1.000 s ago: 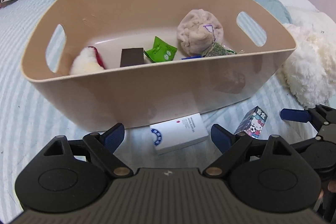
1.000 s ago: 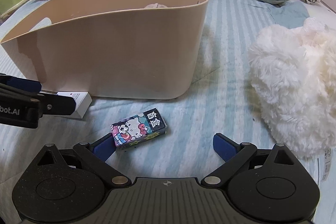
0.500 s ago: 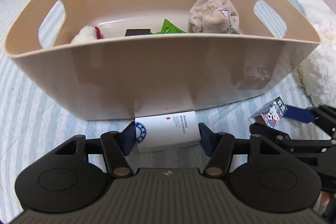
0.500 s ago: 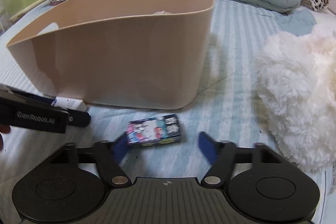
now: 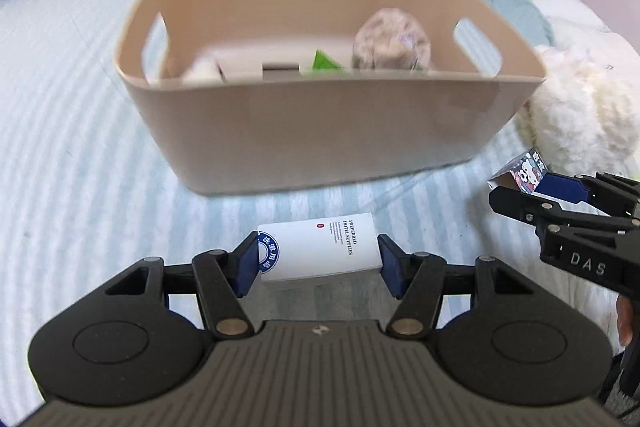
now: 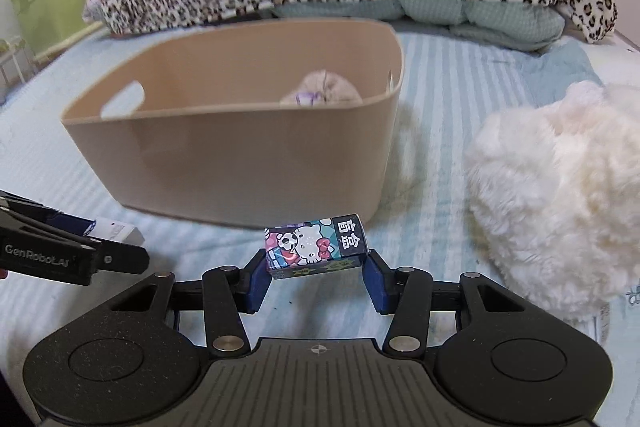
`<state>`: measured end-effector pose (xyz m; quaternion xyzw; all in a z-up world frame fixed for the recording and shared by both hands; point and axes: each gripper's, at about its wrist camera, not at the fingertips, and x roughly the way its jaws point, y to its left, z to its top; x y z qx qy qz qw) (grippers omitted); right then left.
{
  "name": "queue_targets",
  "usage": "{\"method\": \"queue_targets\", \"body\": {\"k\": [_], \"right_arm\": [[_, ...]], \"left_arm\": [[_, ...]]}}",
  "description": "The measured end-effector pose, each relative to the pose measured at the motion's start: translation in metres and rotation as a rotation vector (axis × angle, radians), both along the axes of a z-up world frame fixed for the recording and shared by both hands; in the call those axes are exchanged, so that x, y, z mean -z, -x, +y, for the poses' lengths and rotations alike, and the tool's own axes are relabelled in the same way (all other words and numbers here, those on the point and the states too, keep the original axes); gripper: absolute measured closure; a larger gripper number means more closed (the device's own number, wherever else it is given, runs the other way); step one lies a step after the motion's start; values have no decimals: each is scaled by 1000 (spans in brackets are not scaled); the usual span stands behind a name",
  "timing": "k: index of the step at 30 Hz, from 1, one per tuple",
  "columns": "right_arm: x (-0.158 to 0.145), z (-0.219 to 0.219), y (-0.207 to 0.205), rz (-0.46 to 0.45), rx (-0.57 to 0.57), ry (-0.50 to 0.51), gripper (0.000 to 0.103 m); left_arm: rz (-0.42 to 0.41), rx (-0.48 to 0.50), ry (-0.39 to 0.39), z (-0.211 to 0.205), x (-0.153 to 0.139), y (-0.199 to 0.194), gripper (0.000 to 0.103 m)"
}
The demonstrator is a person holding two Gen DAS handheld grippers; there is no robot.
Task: Organize objects
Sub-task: 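Carry both boxes over the basket and open both grippers to drop them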
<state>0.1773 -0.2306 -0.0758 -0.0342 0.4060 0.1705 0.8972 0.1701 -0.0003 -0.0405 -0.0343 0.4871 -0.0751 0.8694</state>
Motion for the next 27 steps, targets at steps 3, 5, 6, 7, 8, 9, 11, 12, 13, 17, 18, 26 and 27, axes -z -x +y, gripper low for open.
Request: {"method": "queue_targets", "body": {"k": [3,5,6,7,8,9,11,12,13,17,18,26,27], "right_arm": [[-17,-4,4,-26,2,-21,57],[-29,-4,6,-47,3,-27,57],[-36,-4,6,-62,4,-35,57],[-43,-3,6,-84,11,-42,57],[-51,-2,5,-104,17,-48,57],[-59,-1,4,-126,22,-56,57],[-75,3,1,-167,25,-73,57],[-81,4,-2,-180,21,-81,57],[-87,7,-6,-194,16,-86,57],[-106,20,-20,-237,11,-91,57],[-109,23,-25,-244,13,-94,57],[-107,42,-64,-228,58,-101,57],[-103,44,-69,-214,59,-96,57]], "left_arm": [[-67,12,-13,1,-22,7,41],[-104,23,-18,3,-35,11,41],[-127,33,-24,3,-42,12,41],[-150,30,-29,2,-47,13,41],[-171,37,-40,1,-52,14,41],[-193,41,-51,3,-58,15,41],[-231,45,-66,3,-68,10,41],[-251,45,-74,4,-74,8,41],[-267,44,-80,6,-77,7,41],[-319,24,-96,11,-89,-9,41],[-328,18,-98,11,-93,-14,41],[-286,7,-142,6,-79,-73,41],[-266,6,-148,5,-74,-79,41]]}}
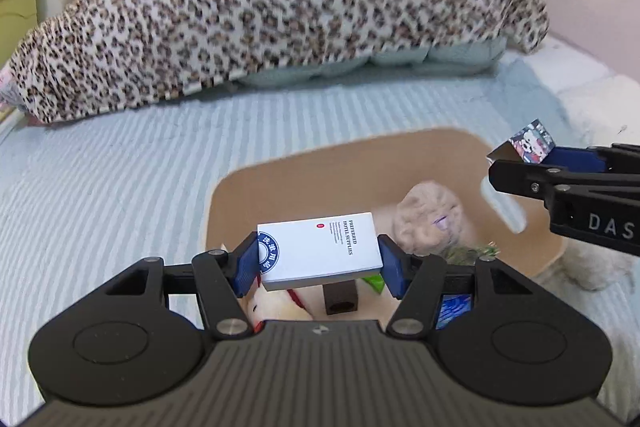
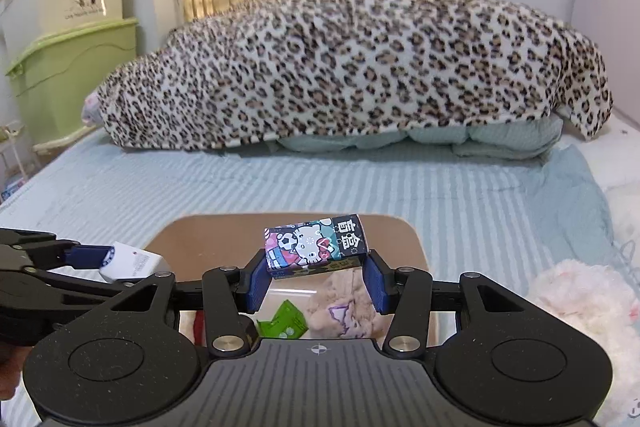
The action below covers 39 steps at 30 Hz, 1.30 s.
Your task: Organize objects
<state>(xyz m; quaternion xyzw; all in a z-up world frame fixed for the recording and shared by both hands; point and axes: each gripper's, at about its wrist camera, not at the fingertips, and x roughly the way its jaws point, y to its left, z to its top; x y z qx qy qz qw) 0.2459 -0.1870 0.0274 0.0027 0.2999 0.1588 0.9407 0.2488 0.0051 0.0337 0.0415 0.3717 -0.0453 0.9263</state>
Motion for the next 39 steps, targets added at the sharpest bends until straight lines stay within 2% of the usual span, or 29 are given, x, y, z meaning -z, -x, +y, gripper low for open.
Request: {"method": "queue_targets", "body": {"k": [6,11,12,14,16,17,18,19,23,30,39], "right_arm": [[31,14,-22,78,-13,71,57],[51,18,-30,150,-18,104,57],[53,17,-30,157,-20,103,48],[52,14,-30,166,-19,101,44],[48,10,-27,163,-15,96,35],[45,8,-26,158,-11,95,28],[43,7,-23,153,-5,93,25],[41,5,-20,152,3,91,24],[31,-3,-9,170,19,72,14],[7,-14,23,142,33,82,6],[-17,-24,70,127,24,86,4]], "left_arm": [[95,-11,-38,-7,30,-27,41],[162,-24,-45,-10,50,-35,40],[174,-21,-51,-9,53,-35,40],[180,-20,-54,-7,53,-33,38],[171,-27,-45,-5,48,-29,29],[162,-30,-39,-4,44,-27,20],[150,-31,-33,-3,40,-23,14],[140,-30,-29,-3,36,-20,12],[108,-14,-25,-4,19,-6,12],[68,-31,-11,-2,-9,24,12],[33,-44,-8,-4,-32,71,12]]}}
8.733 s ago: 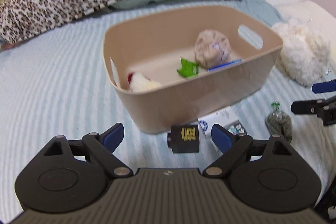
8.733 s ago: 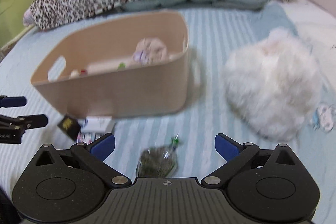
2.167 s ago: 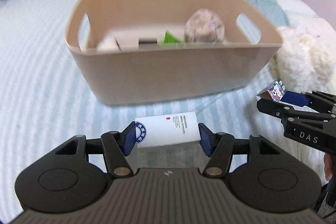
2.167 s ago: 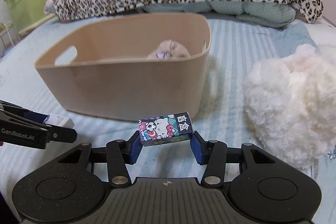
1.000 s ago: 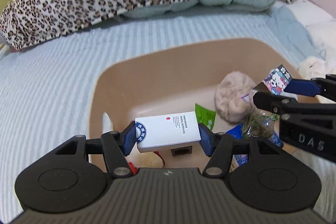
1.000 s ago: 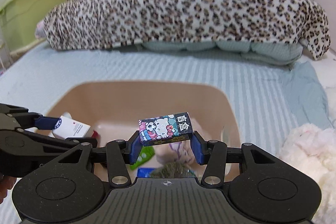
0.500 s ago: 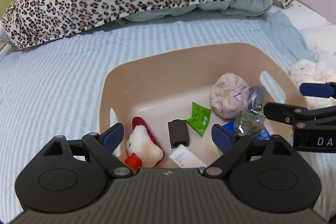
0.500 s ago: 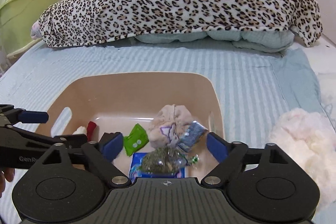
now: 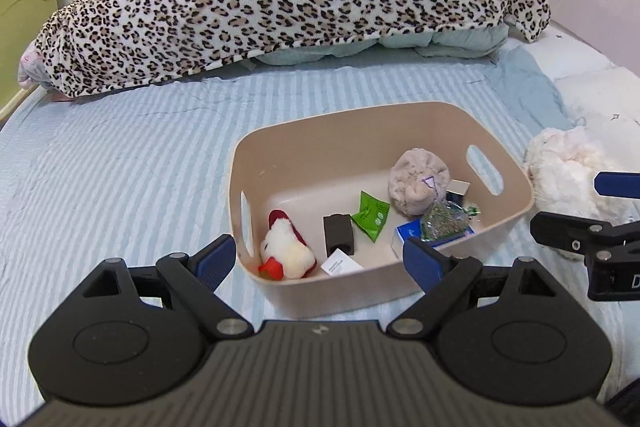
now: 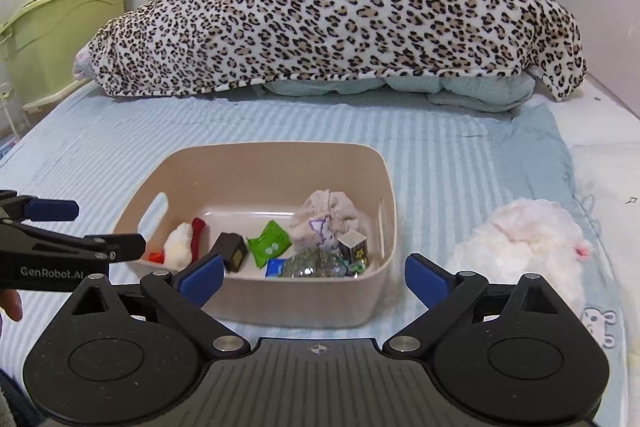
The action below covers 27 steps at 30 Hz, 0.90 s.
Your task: Organize objects
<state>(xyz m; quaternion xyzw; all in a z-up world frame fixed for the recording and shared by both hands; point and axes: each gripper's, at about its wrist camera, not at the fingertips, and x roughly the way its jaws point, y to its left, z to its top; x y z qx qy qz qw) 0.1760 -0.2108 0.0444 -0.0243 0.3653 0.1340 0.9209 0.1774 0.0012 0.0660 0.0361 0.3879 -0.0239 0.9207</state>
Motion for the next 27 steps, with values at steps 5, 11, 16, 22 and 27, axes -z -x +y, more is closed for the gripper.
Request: {"method": "queue_targets", "body": {"k": [5,11,16,22,27], "right_arm": [[-6,-4,26,-9,1,3,2],[-8,-8,54,8,-5,-19,0],[-7,-8,78,4,-11,-9,0],[-9,-13,104,7,-2,-53,0],[-12,-16,121,18,12,-50,0]], "left_arm": [[-11,0,2,-5,-7,27,12],[-41,-16,1,-8,-15,60,12],[-65,-8,5,-8,-21,84,12],[-34,-8,49,-4,-22,107,12],[-28,1,41,-5,-24,126,12]]}}
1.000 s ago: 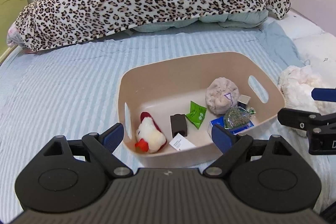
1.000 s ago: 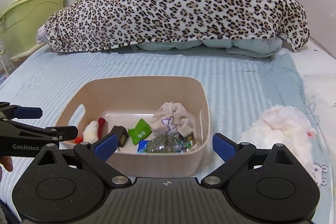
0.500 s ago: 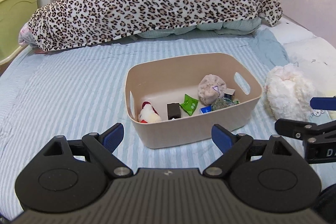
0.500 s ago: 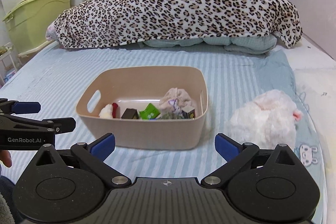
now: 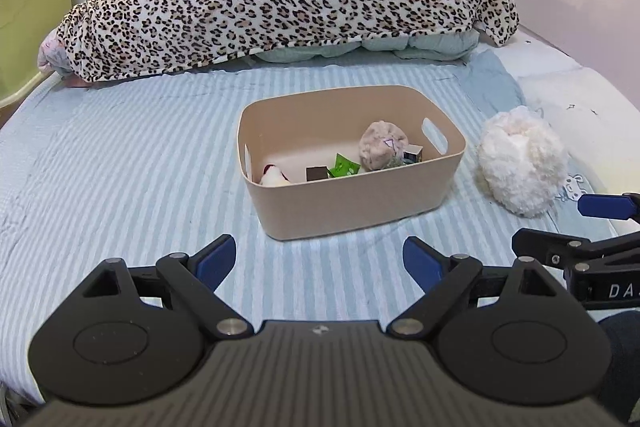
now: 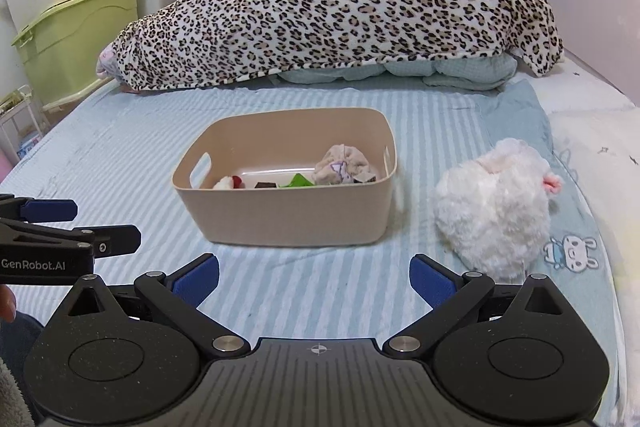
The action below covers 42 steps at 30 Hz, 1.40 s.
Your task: Organize objects
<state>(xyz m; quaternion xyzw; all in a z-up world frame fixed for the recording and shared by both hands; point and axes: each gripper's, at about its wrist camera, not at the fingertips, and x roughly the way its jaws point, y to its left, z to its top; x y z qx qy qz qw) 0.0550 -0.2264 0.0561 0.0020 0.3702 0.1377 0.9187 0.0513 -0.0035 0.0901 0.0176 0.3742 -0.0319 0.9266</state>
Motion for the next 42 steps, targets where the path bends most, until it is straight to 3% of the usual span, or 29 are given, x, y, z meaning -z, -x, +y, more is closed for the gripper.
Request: {"method": "queue_targets", "body": {"k": [21,42], "right_arm": [[-6,-1,60,-8,-13,35,0],[-5,-5,75,-15,-2,43,0]], "left_arm": [[-6,16,36,2,-4,51,12],[22,39,37,0,6,70,12]]}}
